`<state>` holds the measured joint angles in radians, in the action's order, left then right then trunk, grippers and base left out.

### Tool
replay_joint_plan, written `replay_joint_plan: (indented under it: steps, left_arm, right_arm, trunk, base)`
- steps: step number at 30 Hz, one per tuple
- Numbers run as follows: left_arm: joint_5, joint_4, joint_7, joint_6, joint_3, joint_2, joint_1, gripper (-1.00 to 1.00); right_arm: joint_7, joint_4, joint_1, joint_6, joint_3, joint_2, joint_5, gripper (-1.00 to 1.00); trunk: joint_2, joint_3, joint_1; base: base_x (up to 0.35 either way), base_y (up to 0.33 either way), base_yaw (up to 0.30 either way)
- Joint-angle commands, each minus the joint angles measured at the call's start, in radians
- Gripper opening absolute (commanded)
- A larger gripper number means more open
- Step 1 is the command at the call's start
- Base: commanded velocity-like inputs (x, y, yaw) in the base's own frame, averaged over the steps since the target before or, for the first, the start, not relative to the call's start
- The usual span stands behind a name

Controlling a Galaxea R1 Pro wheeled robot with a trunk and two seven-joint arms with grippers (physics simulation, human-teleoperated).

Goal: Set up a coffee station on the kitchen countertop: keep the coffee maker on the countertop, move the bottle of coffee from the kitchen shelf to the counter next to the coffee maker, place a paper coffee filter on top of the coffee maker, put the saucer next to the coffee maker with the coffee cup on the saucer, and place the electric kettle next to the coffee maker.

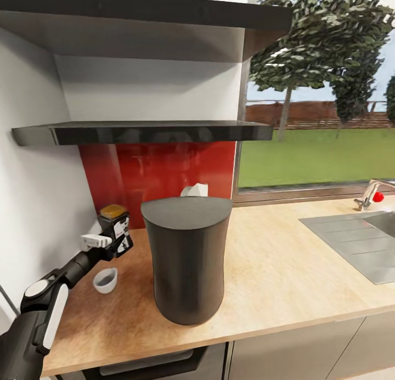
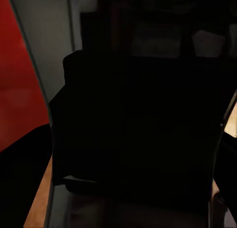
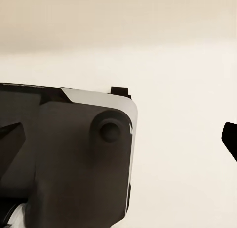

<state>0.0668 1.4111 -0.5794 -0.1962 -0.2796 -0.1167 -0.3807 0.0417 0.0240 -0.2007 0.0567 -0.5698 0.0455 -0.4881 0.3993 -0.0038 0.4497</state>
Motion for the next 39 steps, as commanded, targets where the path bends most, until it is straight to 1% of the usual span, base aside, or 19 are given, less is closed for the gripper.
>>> replay_joint_plan:
  steps: [1, 2, 5, 8, 10, 15, 19, 23, 24, 25, 26, 27, 28, 29, 31, 34, 39]
  left_arm:
    - [0.006, 0.000, 0.000, -0.009, 0.007, 0.000, -0.001, -1.00]
    - [0.006, -0.002, 0.015, -0.009, 0.021, 0.001, -0.008, -1.00]
    - [0.007, -0.016, 0.051, -0.007, 0.045, 0.003, -0.014, -1.00]
    - [0.005, -0.042, 0.066, -0.003, 0.074, 0.002, -0.016, -1.00]
    - [0.004, -0.053, 0.069, -0.003, 0.080, 0.001, -0.015, -1.00]
    - [0.003, -0.057, 0.070, -0.001, 0.074, -0.003, -0.008, -1.00]
    - [0.002, -0.057, 0.070, 0.000, 0.069, -0.011, -0.005, -1.00]
    - [0.002, -0.057, 0.072, 0.000, 0.068, -0.012, -0.003, -1.00]
    - [0.001, -0.058, 0.077, 0.000, 0.069, -0.012, -0.002, -1.00]
    - [0.001, -0.059, 0.112, 0.000, 0.070, -0.012, 0.003, -1.00]
    - [0.001, -0.059, 0.117, 0.005, 0.071, -0.012, 0.004, -1.00]
    - [0.001, -0.060, 0.120, 0.018, 0.072, -0.012, 0.004, -1.00]
    - [-0.010, -0.074, 0.124, 0.065, 0.072, -0.011, 0.004, -1.00]
    - [-0.028, -0.099, 0.125, 0.104, 0.071, -0.007, 0.004, -1.00]
    - [-0.056, -0.140, 0.128, 0.143, 0.070, -0.005, 0.003, -1.00]
    - [-0.067, -0.159, 0.128, 0.158, 0.069, -0.004, 0.002, -1.00]
    - [-0.071, -0.167, 0.128, 0.163, 0.068, -0.004, 0.003, -1.00]
  right_arm:
    - [0.004, -0.001, 0.000, 0.003, -0.007, 0.000, -0.010, 1.00]
    - [0.004, -0.001, 0.000, 0.003, -0.007, 0.000, -0.010, 1.00]
    - [0.004, -0.001, 0.000, 0.003, -0.007, 0.000, -0.010, 1.00]
    - [0.004, -0.001, 0.000, 0.003, -0.007, 0.001, -0.010, 1.00]
    - [0.004, -0.001, 0.003, 0.002, -0.007, 0.001, -0.010, 1.00]
    - [0.004, -0.001, 0.024, 0.001, -0.007, 0.000, -0.011, 1.00]
    - [0.007, 0.000, 0.028, -0.004, -0.007, -0.005, -0.010, 1.00]
    - [0.009, 0.001, 0.029, -0.004, -0.008, -0.009, -0.010, 1.00]
    - [0.009, 0.001, 0.029, -0.004, -0.008, -0.009, -0.010, 1.00]
    - [0.009, 0.002, 0.029, -0.003, -0.007, -0.010, -0.010, 1.00]
    - [0.009, 0.002, 0.029, -0.003, -0.007, -0.010, -0.010, 1.00]
    - [0.009, 0.002, 0.029, -0.002, -0.007, -0.010, -0.010, 1.00]
    - [0.009, 0.001, 0.029, -0.001, -0.007, -0.010, -0.010, 1.00]
    - [0.008, 0.001, 0.029, 0.000, -0.007, -0.010, -0.010, 1.00]
    - [0.008, 0.001, 0.029, 0.000, -0.007, -0.009, -0.010, 1.00]
    - [0.007, 0.001, 0.029, 0.000, -0.007, -0.009, -0.010, 1.00]
    - [0.007, 0.001, 0.030, 0.000, -0.007, -0.009, -0.010, 1.00]
  trunk:
    - [0.001, 0.000, 0.000]
    - [0.001, 0.000, 0.000]
    - [0.001, 0.000, 0.000]
    - [0.001, 0.000, 0.000]
    - [0.001, 0.000, 0.000]
    - [0.001, 0.000, 0.000]
    - [0.001, 0.000, 0.000]
    - [0.001, 0.000, 0.000]
    - [0.001, 0.000, 0.000]
    - [0.001, 0.000, 0.000]
    - [0.001, 0.000, 0.000]
    - [0.001, 0.000, 0.000]
    - [0.001, 0.000, 0.000]
    - [0.001, 0.000, 0.000]
    - [0.001, 0.000, 0.000]
    - [0.001, 0.000, 0.000]
    - [0.001, 0.000, 0.000]
  base:
    - [0.000, 0.000, 0.000]
    - [0.000, 0.000, 0.000]
    - [0.000, 0.000, 0.000]
    - [0.000, 0.000, -0.054]
    - [0.002, 0.000, -0.215]
    - [0.072, 0.000, -0.211]
    - [0.011, 0.000, -0.028]
    - [0.011, 0.000, -0.003]
    - [0.054, 0.000, -0.001]
    - [0.039, 0.000, 0.000]
    - [0.025, 0.000, 0.000]
    - [0.016, 0.000, 0.000]
    - [0.007, 0.000, 0.000]
    - [0.056, 0.000, 0.000]
    - [0.138, 0.000, 0.000]
    - [0.183, 0.000, 0.000]
    - [0.041, 0.000, 0.000]
